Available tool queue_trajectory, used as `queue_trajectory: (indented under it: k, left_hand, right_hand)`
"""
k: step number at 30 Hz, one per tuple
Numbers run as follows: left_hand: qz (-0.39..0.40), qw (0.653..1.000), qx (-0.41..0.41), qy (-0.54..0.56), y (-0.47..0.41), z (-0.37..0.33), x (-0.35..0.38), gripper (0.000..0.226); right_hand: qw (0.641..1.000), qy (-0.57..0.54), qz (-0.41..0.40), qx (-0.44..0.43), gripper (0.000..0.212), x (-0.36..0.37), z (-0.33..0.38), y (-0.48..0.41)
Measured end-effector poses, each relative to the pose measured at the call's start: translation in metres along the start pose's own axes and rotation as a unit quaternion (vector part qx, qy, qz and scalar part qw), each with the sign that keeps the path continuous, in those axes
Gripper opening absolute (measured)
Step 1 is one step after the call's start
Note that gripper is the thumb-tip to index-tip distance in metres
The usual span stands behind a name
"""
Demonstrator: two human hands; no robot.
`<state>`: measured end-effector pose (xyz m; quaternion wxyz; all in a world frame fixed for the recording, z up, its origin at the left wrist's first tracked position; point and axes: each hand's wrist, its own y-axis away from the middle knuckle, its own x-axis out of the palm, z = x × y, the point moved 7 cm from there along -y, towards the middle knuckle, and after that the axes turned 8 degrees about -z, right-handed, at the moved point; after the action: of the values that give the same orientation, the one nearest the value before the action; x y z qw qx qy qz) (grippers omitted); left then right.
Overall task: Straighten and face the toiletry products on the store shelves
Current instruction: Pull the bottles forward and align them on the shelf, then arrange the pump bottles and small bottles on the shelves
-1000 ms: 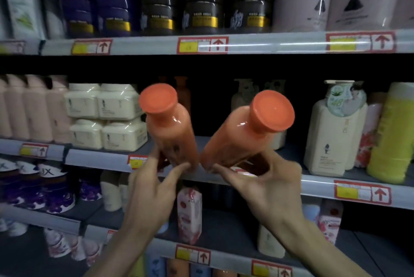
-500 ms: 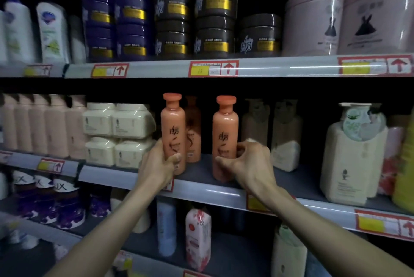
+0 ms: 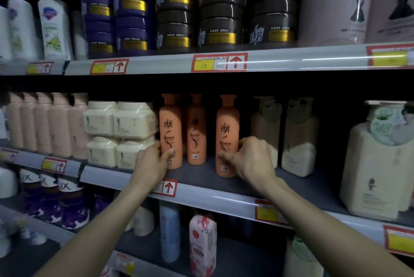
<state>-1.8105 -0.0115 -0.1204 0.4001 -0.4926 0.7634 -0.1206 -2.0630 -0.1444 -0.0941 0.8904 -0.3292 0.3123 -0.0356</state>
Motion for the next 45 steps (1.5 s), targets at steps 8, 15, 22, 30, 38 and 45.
queue_trajectory:
  k: [8,15,22,30,38,45]
  left_hand:
    - [0.051,0.996,-0.036,-0.057,-0.008,-0.015,0.017,0.027]
    - [0.108,0.992,-0.047,-0.051,-0.022,-0.015,0.02,0.03]
    - [-0.018,1.0,-0.012,-0.008,0.0,-0.031,0.005,0.026]
    - [0.072,0.995,-0.014,0.064,0.012,-0.056,0.043,0.051]
    - [0.095,0.99,-0.047,0.095,0.011,-0.056,0.054,0.06]
    - [0.113,0.986,-0.073,0.097,0.006,-0.056,0.057,0.062]
  right_hand:
    - [1.0,-0.017,0.01,0.02,0.053,0.022,0.007,-0.014]
    - [0.999,0.012,0.034,0.012,0.055,0.022,0.015,-0.019]
    - [0.997,-0.005,0.045,-0.056,0.026,0.003,0.014,-0.003]
    - [0.96,-0.039,0.27,-0.058,0.073,0.061,0.046,0.025]
    - [0.962,-0.051,0.264,-0.041,0.061,0.073,0.049,0.024]
    - [0.964,-0.049,0.261,-0.029,0.062,0.069,0.052,0.022]
